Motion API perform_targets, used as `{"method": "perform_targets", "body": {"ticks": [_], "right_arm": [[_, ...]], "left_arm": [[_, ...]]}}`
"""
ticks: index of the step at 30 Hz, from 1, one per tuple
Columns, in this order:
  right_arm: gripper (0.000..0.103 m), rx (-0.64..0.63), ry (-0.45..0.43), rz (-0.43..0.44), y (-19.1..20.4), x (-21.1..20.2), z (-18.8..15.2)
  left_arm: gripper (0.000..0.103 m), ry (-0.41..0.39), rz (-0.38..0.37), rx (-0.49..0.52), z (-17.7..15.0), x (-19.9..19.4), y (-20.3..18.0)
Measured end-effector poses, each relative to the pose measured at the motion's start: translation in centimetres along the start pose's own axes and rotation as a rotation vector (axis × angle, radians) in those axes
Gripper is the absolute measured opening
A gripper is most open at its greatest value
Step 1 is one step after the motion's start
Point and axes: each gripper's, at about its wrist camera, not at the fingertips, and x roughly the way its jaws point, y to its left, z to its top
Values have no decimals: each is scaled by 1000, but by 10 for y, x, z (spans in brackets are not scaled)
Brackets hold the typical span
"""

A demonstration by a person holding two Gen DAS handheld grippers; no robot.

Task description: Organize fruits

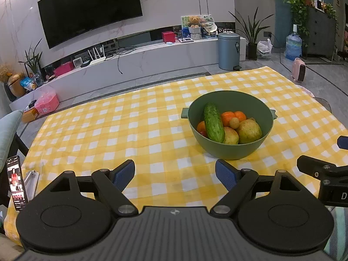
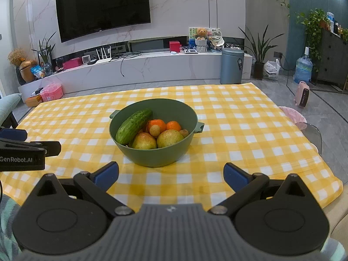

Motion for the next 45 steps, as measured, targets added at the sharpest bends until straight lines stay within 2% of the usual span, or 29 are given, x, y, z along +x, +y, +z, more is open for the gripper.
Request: {"method": "perform_targets", "body": {"ticks": [16, 32, 45], "right_arm": [[99, 5, 8, 8, 0, -2, -1], [99, 1, 6, 14, -1, -4, -4], [99, 2, 7, 14, -1, -5, -5]], "left_arm": [[98, -1, 4, 2, 1, -1, -1], [98, -30, 41, 8, 2, -11, 4], [98, -48, 21, 23, 1, -18, 1]]}}
